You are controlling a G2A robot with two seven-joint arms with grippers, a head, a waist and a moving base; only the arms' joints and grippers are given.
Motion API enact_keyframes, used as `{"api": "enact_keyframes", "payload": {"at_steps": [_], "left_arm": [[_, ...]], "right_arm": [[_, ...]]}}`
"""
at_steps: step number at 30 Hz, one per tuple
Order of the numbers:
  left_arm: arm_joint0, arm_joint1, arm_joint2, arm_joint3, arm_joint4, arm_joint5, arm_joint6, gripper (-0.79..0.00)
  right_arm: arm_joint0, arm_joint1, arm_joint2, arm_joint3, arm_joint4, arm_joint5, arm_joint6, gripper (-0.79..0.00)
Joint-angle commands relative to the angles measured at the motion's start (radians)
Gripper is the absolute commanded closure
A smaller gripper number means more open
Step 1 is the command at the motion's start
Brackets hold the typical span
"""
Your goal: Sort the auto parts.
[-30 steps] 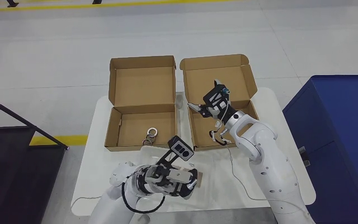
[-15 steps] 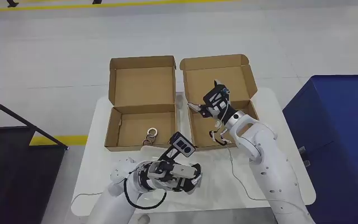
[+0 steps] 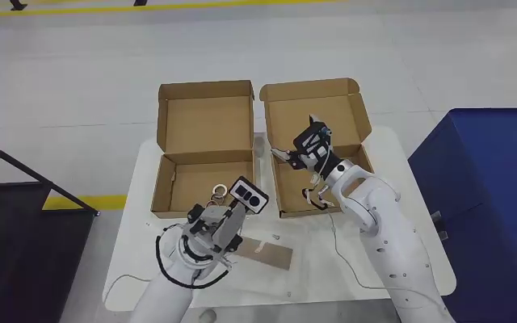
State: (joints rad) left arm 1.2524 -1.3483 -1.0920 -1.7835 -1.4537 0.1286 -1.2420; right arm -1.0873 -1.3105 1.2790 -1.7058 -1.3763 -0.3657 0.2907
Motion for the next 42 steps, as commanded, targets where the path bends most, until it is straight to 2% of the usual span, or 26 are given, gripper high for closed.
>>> {"api": "enact_keyframes", "payload": {"at_steps": [1, 4, 8, 12, 15, 17, 18, 19, 29, 30, 32, 36, 39, 42], "left_arm": [[-0.005, -0.001, -0.003, 0.016, 0.072, -0.069, 0.004, 0.0], [-0.003, -0.001, -0.019, 0.033, 0.168, -0.172, 0.012, 0.0], [0.012, 0.005, -0.083, 0.037, 0.274, -0.309, 0.007, 0.0], [0.044, 0.017, -0.149, 0.01, 0.414, -0.389, 0.013, 0.0], [0.066, 0.028, -0.203, -0.018, 0.612, -0.49, 0.022, 0.0], [0.082, 0.03, -0.21, -0.041, 0.661, -0.53, 0.038, 0.0], [0.082, 0.03, -0.21, -0.041, 0.661, -0.53, 0.038, -0.102], [0.082, 0.03, -0.21, -0.041, 0.661, -0.53, 0.038, -0.382], [0.082, 0.03, -0.21, -0.041, 0.661, -0.53, 0.038, -0.382], [0.082, 0.031, -0.211, -0.042, 0.675, -0.529, 0.039, -0.785], [0.082, 0.036, -0.211, -0.059, 0.786, -0.511, 0.051, -0.785], [0.089, 0.054, -0.223, -0.134, 1.01, -0.386, 0.044, -0.785], [0.128, 0.073, -0.296, -0.212, 1.072, -0.267, 0.014, -0.785], [0.192, 0.094, -0.415, -0.288, 1.101, -0.185, -0.034, -0.785]], "right_arm": [[0.0, 0.0, 0.0, 0.0, 0.0, 0.0, 0.0, -0.785], [0.0, 0.0, 0.0, 0.0, 0.0, 0.0, 0.0, -0.785], [0.0, 0.0, 0.0, 0.0, 0.0, 0.0, 0.0, -0.785], [0.0, 0.0, 0.0, 0.0, 0.0, 0.0, 0.0, -0.785], [0.0, 0.0, 0.0, 0.0, 0.0, 0.0, 0.0, -0.785], [0.0, 0.0, 0.0, 0.0, 0.0, 0.0, 0.0, -0.785], [0.0, 0.0, 0.0, 0.0, 0.0, 0.0, 0.0, -0.785], [0.0, 0.0, 0.0, 0.0, 0.0, 0.0, 0.0, -0.785], [0.0, 0.0, 0.0, 0.0, 0.0, 0.0, 0.0, -0.785], [0.0, 0.0, 0.0, 0.0, 0.0, 0.0, 0.0, -0.785], [0.0, 0.0, 0.0, 0.0, 0.0, 0.0, 0.0, -0.785], [0.0, 0.0, 0.0, 0.0, 0.0, 0.0, 0.0, -0.785], [0.0, 0.0, 0.0, 0.0, 0.0, 0.0, 0.0, -0.785], [0.006, 0.002, 0.002, 0.001, 0.009, -0.028, -0.003, -0.785]]}}
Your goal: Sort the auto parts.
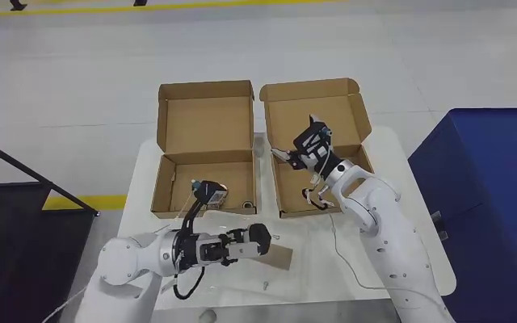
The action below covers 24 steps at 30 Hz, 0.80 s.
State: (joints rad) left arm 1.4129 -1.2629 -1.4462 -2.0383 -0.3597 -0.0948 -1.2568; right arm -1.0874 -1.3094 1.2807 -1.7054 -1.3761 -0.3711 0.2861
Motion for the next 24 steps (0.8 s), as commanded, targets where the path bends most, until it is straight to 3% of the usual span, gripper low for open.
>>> {"api": "enact_keyframes", "payload": {"at_steps": [1, 5, 9, 20, 24], "left_arm": [[0.052, 0.014, -0.102, -0.056, 0.002, 0.049, -0.024, -0.785], [0.112, 0.023, -0.211, -0.087, -0.074, 0.003, 0.004, -0.785], [0.112, 0.023, -0.211, -0.087, -0.074, 0.003, 0.004, -0.785], [0.112, 0.023, -0.211, -0.087, -0.074, 0.003, 0.004, -0.785], [0.102, 0.027, -0.248, -0.088, -0.063, -0.015, 0.032, -0.785]], "right_arm": [[0.013, 0.003, 0.001, 0.001, 0.014, -0.053, 0.011, -0.785], [0.04, 0.015, -0.019, -0.02, 0.061, -0.286, 0.106, -0.785], [0.058, 0.033, -0.029, -0.082, 0.084, -0.541, 0.178, -0.785], [0.061, 0.035, -0.024, -0.098, 0.096, -0.547, 0.16, -0.785], [0.136, 0.048, -0.138, -0.068, 0.085, -0.641, 0.322, -0.785]]}}
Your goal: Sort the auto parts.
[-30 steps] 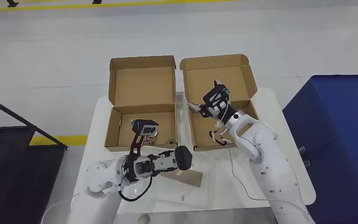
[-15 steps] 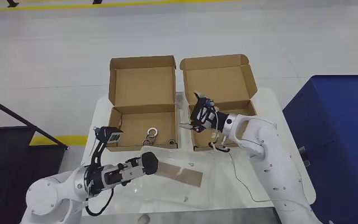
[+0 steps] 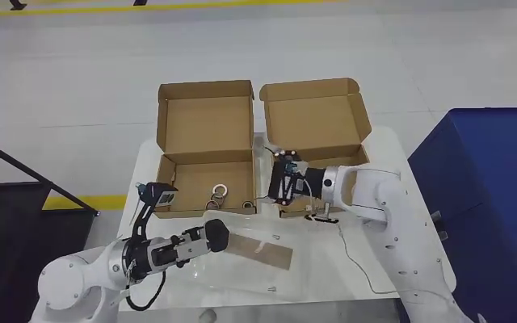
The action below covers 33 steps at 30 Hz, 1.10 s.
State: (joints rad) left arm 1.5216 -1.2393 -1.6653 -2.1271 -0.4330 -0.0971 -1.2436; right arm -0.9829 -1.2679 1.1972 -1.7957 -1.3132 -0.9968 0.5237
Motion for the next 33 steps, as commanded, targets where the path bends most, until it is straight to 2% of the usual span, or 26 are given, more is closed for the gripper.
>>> {"api": "enact_keyframes", "payload": {"at_steps": [1, 3, 6, 10, 19, 21, 22, 24, 26, 30, 33], "left_arm": [[-0.013, 0.006, -0.06, 0.008, 0.006, -0.017, 0.018, -0.785], [-0.029, 0.013, -0.128, 0.034, -0.041, -0.015, 0.008, -0.785], [-0.052, 0.023, -0.218, 0.082, -0.122, -0.003, -0.002, -0.785], [-0.067, 0.03, -0.261, 0.136, -0.265, 0.055, -0.032, -0.785], [-0.067, 0.03, -0.261, 0.136, -0.265, 0.055, -0.032, -0.785], [-0.067, 0.03, -0.261, 0.136, -0.265, 0.055, -0.032, -0.785], [-0.067, 0.03, -0.261, 0.136, -0.265, 0.055, -0.032, -0.785], [-0.067, 0.03, -0.261, 0.136, -0.265, 0.055, -0.032, -0.785], [-0.067, 0.03, -0.261, 0.136, -0.265, 0.055, -0.032, -0.785], [-0.067, 0.03, -0.261, 0.136, -0.265, 0.055, -0.032, -0.785], [-0.067, 0.03, -0.261, 0.136, -0.265, 0.055, -0.032, -0.785]], "right_arm": [[0.061, 0.016, -0.096, 0.036, 0.048, -0.015, 0.155, -0.785], [0.111, 0.04, -0.161, 0.07, 0.176, -0.015, 0.272, -0.785], [0.202, 0.101, -0.287, 0.14, 0.338, -0.015, 0.284, -0.785], [0.362, 0.191, -0.481, 0.138, 0.497, -0.015, 0.285, -0.785], [0.36, 0.19, -0.487, 0.133, 0.497, -0.015, 0.284, -0.785], [0.378, 0.186, -0.548, 0.101, 0.46, -0.014, 0.286, -0.785], [0.408, 0.189, -0.603, 0.103, 0.383, -0.008, 0.292, -0.785], [0.467, 0.199, -0.717, 0.103, 0.334, -0.015, 0.284, -0.785], [0.542, 0.216, -0.831, 0.107, 0.373, -0.015, 0.284, -0.785], [0.708, 0.255, -1.027, 0.102, 0.614, -0.015, 0.284, -0.785], [0.705, 0.272, -1.027, 0.071, 0.751, -0.015, 0.285, -0.785]]}}
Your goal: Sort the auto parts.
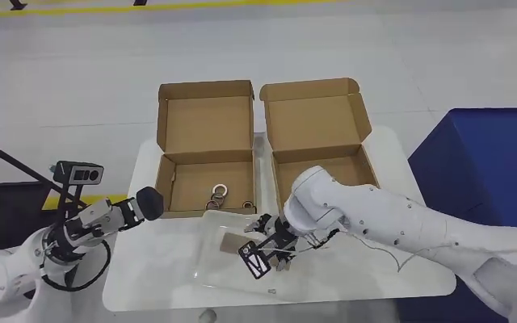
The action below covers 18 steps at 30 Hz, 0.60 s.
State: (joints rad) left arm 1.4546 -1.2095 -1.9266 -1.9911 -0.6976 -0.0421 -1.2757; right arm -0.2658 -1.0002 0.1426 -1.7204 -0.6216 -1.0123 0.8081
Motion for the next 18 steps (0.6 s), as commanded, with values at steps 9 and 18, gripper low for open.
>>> {"api": "enact_keyframes", "payload": {"at_steps": [9, 18], "left_arm": [[0.0, 0.0, 0.0, 0.0, 0.0, 0.0, 0.0, -0.785], [0.0, 0.0, 0.0, 0.0, 0.0, 0.0, 0.0, -0.785]], "right_arm": [[-0.061, 0.002, 0.027, -0.017, 0.036, 0.005, 0.005, -0.785], [-0.154, -0.04, 0.027, 0.015, 0.035, 0.157, 0.157, -0.785]]}}
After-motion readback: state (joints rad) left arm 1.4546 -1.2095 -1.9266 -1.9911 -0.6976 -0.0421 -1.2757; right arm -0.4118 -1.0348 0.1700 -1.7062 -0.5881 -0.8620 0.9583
